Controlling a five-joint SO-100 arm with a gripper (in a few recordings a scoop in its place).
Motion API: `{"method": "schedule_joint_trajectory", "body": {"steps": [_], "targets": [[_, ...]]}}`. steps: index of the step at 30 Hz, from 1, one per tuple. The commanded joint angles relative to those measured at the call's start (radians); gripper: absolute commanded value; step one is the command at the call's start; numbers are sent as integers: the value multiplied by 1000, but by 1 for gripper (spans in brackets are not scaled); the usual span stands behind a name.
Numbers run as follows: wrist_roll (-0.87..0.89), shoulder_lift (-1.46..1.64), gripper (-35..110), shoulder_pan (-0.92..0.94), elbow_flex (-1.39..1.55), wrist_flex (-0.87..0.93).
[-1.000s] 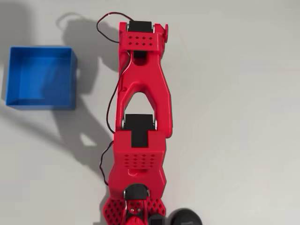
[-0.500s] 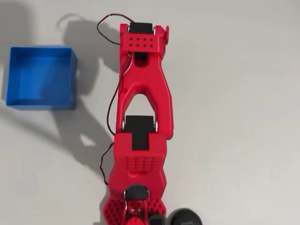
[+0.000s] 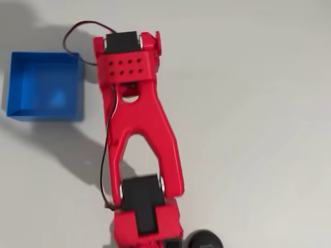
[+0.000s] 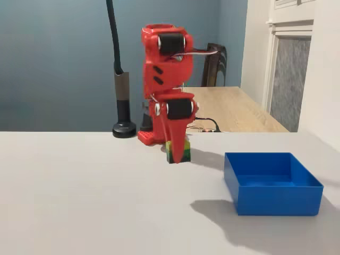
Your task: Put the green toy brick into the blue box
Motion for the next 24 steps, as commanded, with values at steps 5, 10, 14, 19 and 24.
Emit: {"method": "schedule_joint_trajectory", "body": {"steps": [5, 10, 14, 19, 24], "targets": [[-9, 362, 0, -175, 97, 100], [5, 479, 0, -293, 153, 135], [34, 502, 0, -357, 138, 138], [60, 495, 0, -408, 80, 112], [38, 491, 0, -423, 92, 23]]}}
